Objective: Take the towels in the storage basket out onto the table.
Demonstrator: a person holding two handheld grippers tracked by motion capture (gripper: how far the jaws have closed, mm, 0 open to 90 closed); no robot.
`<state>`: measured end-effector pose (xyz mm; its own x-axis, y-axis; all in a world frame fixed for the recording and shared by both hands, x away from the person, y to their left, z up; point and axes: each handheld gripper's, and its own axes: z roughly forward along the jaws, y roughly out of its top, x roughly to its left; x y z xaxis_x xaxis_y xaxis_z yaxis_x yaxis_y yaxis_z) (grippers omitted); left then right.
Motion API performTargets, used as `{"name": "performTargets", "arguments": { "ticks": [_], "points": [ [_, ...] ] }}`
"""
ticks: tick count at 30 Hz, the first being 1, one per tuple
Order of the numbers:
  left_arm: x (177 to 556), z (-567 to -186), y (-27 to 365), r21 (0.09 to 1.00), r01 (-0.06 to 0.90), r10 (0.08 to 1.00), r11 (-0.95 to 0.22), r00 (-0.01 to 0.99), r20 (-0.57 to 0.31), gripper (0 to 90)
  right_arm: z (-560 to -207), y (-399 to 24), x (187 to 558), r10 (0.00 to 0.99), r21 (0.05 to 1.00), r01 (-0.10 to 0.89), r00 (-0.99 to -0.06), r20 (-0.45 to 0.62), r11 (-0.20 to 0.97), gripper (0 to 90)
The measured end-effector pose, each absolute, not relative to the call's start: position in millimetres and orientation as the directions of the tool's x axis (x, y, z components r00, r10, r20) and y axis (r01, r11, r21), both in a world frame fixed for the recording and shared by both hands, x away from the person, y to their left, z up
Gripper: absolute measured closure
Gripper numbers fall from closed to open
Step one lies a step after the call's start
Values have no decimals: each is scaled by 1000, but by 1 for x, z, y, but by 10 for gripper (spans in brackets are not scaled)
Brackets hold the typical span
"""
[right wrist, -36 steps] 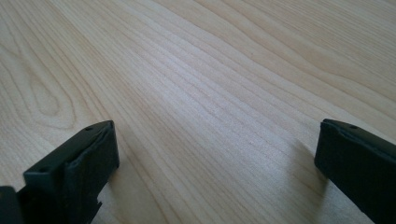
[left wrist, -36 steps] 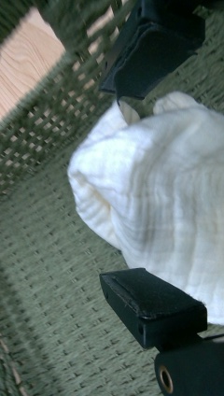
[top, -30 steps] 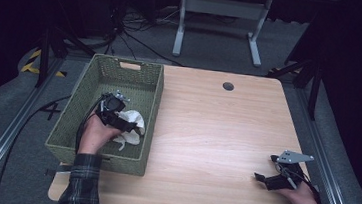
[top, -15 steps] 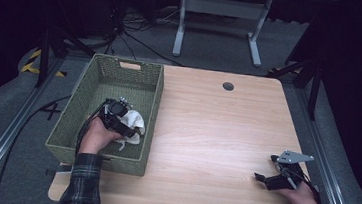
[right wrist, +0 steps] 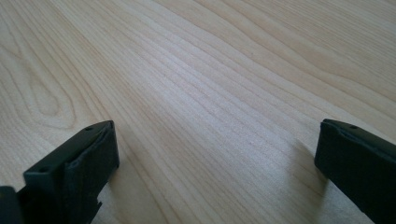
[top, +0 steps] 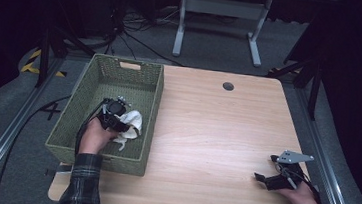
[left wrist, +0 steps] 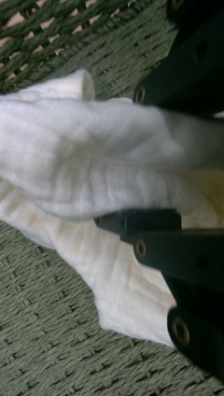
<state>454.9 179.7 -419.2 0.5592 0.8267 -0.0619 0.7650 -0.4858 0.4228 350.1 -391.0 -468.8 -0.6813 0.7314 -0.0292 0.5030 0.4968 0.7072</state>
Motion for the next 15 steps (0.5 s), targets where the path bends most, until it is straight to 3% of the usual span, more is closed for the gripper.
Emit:
{"name": "performTargets", "arguments": {
  "ticks": [4,15],
  "points": [
    [454,-415,182,444,769,831,-459,549,-91,760,-469,-391,350,732,708,503,-681,-28,496,0],
    [450,-399,193,567,726,804,-389,568,-176,820,-469,-391,351,728,707,501,-685,-28,499,0]
  ]
}}
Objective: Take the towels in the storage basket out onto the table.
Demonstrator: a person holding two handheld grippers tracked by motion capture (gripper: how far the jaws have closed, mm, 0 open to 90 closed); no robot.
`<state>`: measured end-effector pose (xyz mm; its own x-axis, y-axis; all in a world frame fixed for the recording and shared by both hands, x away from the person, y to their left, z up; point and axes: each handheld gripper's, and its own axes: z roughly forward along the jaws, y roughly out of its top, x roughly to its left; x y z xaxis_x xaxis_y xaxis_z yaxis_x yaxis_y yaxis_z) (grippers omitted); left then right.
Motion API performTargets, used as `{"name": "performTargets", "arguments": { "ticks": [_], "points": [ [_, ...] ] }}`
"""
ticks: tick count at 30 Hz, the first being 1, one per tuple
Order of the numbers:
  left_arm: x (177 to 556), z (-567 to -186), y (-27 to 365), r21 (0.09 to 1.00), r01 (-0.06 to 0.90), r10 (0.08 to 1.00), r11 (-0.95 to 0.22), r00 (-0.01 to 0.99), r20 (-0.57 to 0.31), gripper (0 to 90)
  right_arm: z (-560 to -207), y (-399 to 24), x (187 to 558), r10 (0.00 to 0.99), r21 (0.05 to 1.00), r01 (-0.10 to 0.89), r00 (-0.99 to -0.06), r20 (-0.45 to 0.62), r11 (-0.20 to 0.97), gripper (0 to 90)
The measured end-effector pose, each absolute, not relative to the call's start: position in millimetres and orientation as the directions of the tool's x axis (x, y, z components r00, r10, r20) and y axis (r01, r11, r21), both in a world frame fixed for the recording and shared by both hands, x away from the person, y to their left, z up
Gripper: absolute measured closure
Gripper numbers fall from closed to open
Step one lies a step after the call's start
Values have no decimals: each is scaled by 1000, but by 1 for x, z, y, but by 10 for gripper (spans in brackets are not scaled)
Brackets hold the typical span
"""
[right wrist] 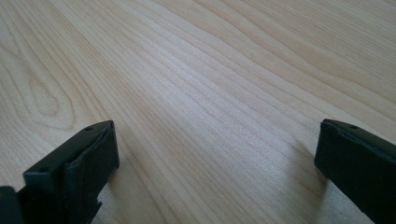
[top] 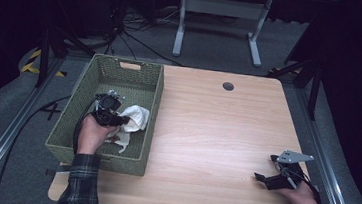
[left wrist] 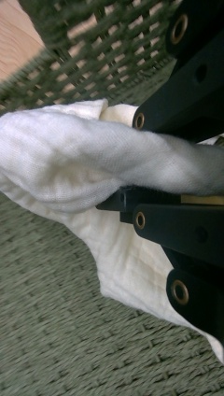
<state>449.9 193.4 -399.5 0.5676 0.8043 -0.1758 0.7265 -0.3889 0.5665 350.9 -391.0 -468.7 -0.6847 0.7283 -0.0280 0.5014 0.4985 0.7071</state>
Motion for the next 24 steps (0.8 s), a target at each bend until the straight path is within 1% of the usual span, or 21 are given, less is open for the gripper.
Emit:
{"name": "performTargets", "arguments": {
  "ticks": [4,7,13,14,17,20,24],
  "points": [
    [448,-394,196,610,710,791,-352,575,-212,822,-469,-391,351,728,707,501,-685,-28,499,0],
    [447,-390,196,627,695,789,-350,580,-202,825,-469,-391,351,728,707,501,-685,-28,499,0],
    [441,-375,197,677,660,774,-326,597,-209,832,-469,-391,351,727,707,501,-686,-28,500,0],
    [439,-372,197,686,659,773,-310,595,-221,832,-469,-391,351,726,707,500,-687,-27,500,0],
    [437,-364,200,715,635,771,-293,599,-215,832,-469,-391,351,725,708,498,-689,-29,501,0],
    [434,-360,201,724,633,774,-275,592,-224,833,-469,-391,351,725,708,498,-689,-29,501,0],
    [429,-348,207,768,596,752,-235,612,-246,834,-469,-391,351,725,707,500,-688,-27,501,0]
  ]
}}
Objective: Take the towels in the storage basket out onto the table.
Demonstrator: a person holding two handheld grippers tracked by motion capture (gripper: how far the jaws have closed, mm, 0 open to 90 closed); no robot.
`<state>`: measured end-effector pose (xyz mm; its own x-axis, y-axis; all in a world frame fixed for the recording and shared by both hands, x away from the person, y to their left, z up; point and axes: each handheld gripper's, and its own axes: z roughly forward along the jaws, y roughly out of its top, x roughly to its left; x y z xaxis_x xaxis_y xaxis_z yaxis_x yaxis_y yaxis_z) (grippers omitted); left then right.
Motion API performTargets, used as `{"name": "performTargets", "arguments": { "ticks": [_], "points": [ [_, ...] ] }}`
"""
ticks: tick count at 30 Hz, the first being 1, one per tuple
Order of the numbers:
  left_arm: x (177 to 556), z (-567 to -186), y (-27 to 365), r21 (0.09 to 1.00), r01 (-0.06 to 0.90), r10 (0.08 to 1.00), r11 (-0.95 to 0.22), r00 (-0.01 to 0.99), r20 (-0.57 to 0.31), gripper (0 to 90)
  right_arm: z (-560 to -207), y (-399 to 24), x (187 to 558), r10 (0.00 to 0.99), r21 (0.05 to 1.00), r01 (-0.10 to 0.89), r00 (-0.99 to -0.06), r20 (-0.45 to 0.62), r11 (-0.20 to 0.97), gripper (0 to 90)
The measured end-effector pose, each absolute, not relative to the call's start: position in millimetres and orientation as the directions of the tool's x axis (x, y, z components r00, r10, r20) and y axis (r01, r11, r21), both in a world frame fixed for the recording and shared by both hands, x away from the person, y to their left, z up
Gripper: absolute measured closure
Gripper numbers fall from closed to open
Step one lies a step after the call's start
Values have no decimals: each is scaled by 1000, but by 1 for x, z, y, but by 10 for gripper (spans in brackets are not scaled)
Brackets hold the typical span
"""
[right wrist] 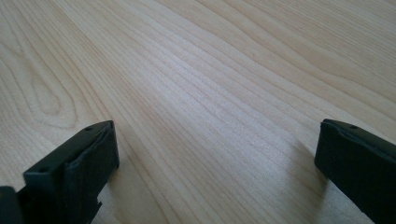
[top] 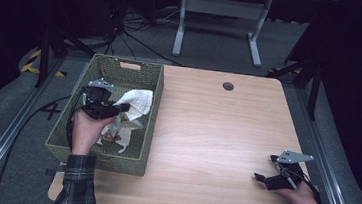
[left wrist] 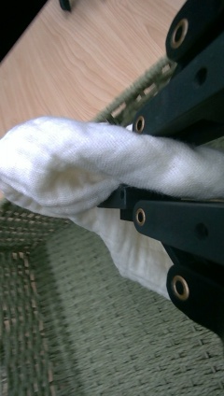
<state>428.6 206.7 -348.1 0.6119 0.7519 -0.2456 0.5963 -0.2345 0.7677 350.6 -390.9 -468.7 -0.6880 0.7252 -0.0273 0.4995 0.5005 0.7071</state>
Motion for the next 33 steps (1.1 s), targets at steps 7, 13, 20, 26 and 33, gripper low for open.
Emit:
{"name": "performTargets", "arguments": {
  "ticks": [7,13,20,26,33],
  "points": [
    [424,-330,208,803,562,717,-199,642,-271,835,-469,-391,351,726,707,500,-687,-27,500,0],
    [423,-310,207,834,530,664,-155,681,-309,839,-469,-391,351,726,707,500,-687,-27,500,0],
    [424,-291,200,858,494,613,-143,725,-315,843,-469,-391,351,726,707,500,-687,-27,500,0],
    [428,-276,190,876,467,548,-121,767,-334,846,-469,-391,350,726,706,501,-687,-26,500,0],
    [431,-254,170,890,435,500,-134,806,-318,847,-469,-391,351,725,707,499,-688,-29,501,0]
  ]
}}
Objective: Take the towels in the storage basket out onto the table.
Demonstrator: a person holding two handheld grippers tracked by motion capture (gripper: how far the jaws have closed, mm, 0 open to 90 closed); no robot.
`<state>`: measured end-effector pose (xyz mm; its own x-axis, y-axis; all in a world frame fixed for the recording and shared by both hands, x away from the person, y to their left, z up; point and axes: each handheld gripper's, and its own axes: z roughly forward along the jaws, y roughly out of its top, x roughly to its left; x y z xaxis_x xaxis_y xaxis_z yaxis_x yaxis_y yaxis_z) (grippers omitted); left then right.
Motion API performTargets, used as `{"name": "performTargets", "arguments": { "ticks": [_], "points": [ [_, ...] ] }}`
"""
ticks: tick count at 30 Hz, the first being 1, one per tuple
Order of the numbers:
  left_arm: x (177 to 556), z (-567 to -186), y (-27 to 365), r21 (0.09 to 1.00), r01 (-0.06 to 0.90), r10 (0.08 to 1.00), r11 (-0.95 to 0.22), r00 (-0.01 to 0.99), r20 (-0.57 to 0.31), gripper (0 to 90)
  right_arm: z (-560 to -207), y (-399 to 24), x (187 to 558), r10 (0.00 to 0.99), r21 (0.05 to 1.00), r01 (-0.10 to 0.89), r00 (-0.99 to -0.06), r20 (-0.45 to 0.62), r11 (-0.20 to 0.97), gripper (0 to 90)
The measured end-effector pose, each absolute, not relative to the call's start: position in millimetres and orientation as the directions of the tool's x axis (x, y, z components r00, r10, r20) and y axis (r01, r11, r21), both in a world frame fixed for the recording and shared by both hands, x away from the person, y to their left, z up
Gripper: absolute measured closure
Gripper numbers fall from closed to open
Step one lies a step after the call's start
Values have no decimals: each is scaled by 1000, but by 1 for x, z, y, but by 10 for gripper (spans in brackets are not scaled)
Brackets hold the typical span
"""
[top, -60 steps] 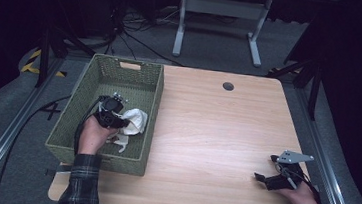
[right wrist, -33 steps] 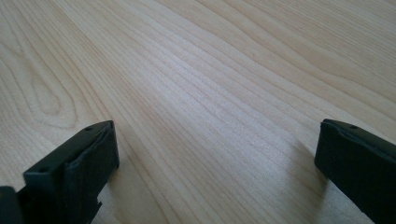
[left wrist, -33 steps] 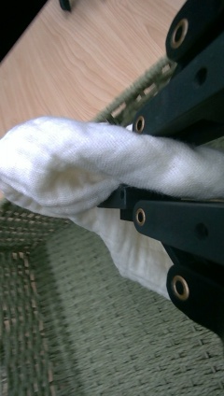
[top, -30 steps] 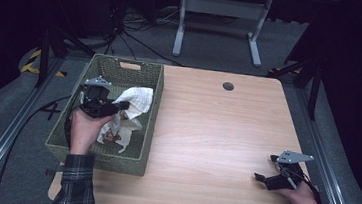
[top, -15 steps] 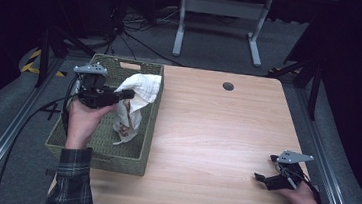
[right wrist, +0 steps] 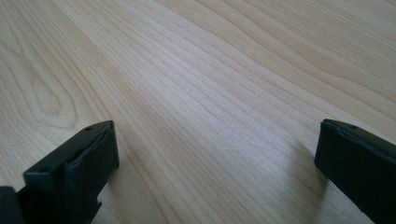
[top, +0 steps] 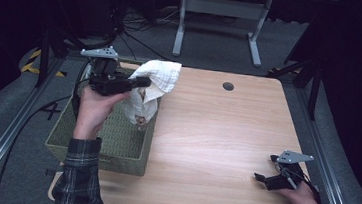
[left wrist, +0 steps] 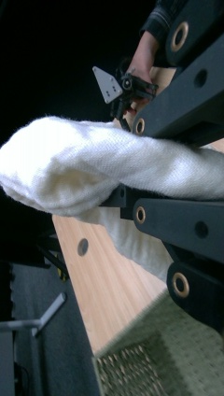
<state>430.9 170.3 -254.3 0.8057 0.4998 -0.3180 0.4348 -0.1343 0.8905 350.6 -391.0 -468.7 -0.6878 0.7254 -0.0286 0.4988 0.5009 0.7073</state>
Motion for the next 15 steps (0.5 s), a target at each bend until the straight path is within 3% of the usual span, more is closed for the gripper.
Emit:
{"name": "performTargets", "arguments": {
  "ticks": [15],
  "points": [
    [430,-214,120,924,335,416,-184,878,-235,850,-469,-391,351,725,707,499,-688,-28,501,0]
  ]
}}
